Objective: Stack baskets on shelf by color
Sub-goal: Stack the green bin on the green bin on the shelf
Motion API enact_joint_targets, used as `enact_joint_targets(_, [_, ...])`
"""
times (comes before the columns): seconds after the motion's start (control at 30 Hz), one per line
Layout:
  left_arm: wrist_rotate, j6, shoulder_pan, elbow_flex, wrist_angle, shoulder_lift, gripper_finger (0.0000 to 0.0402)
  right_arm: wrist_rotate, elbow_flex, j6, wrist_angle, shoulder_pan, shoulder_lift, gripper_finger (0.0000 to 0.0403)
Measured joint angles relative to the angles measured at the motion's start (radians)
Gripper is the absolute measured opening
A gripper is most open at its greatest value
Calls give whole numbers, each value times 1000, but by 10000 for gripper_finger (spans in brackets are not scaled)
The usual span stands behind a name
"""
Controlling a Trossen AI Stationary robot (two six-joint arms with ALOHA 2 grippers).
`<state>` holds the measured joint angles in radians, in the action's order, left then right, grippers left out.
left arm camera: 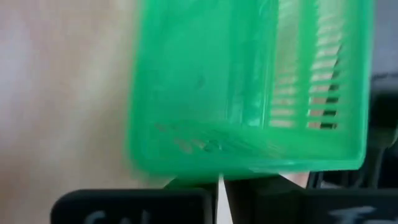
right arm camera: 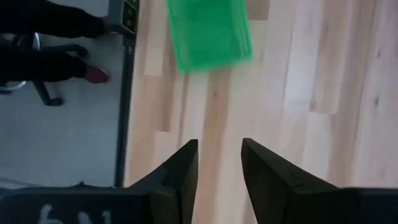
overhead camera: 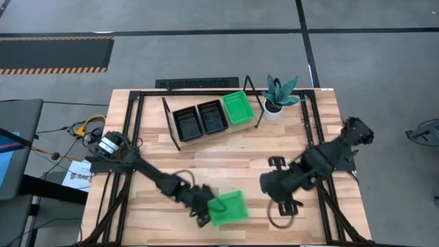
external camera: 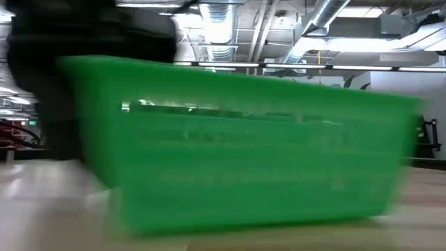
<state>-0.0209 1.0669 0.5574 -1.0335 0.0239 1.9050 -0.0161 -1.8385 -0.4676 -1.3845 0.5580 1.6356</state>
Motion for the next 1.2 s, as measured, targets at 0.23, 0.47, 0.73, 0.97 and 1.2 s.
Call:
enact_joint_targets(0.23, [56,-72,-183,-1,-260,7,10,-216,9,-175,-2,167,3,145])
enact_joint_targets(0.47, [-35,-91,-286,-2,-496,0,11,-276,119,-215,28,297,5,172])
enact_joint_targets(0.73, [-230,-27,-269,-2,-404,-86,11,-276,353,-125,204,384,5,228])
enact_joint_targets(0.97, [-281,-24,-172,-2,-333,-209,11,-276,521,69,474,341,6,221])
enact_joint_targets(1.2, [-128,-9,-94,-1,-209,-339,11,-210,606,261,570,246,6,216])
